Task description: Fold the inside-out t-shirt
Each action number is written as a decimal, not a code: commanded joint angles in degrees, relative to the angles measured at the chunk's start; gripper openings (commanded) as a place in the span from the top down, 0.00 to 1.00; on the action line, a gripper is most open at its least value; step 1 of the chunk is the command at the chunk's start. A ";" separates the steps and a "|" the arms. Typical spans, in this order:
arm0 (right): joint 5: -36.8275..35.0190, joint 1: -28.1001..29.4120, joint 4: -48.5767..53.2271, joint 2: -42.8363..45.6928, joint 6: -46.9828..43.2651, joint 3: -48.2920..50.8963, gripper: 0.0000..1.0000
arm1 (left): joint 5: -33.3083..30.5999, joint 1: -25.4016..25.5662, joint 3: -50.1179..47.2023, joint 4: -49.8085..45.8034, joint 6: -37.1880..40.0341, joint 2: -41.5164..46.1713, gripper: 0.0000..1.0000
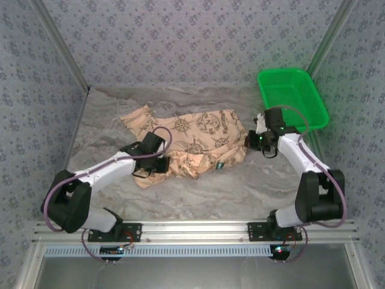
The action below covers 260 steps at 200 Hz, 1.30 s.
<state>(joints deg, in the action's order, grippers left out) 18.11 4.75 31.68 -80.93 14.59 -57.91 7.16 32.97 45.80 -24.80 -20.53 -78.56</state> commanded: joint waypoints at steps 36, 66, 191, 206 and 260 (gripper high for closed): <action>-11.30 0.16 2.51 0.14 0.46 -0.22 1.00 | -4.36 -7.51 1.82 -4.93 18.29 10.81 0.93; -8.21 0.80 0.54 -1.51 0.18 3.46 1.00 | 9.78 -6.00 4.00 -7.65 18.43 8.96 0.58; -5.80 0.89 0.27 3.24 -1.75 3.31 1.00 | -20.16 16.97 1.83 4.66 -8.78 -7.18 0.45; -5.76 0.87 -0.19 4.14 -1.76 3.84 1.00 | -21.88 16.98 1.01 6.21 -10.80 -8.78 0.47; -4.79 0.87 -0.27 5.85 -2.14 4.34 1.00 | -21.81 14.64 5.38 0.81 -4.44 -8.09 1.00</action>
<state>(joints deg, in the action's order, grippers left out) 12.45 5.56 31.03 -76.51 13.82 -53.71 -13.72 48.66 47.86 -19.79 -28.16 -90.19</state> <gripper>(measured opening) 0.059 0.046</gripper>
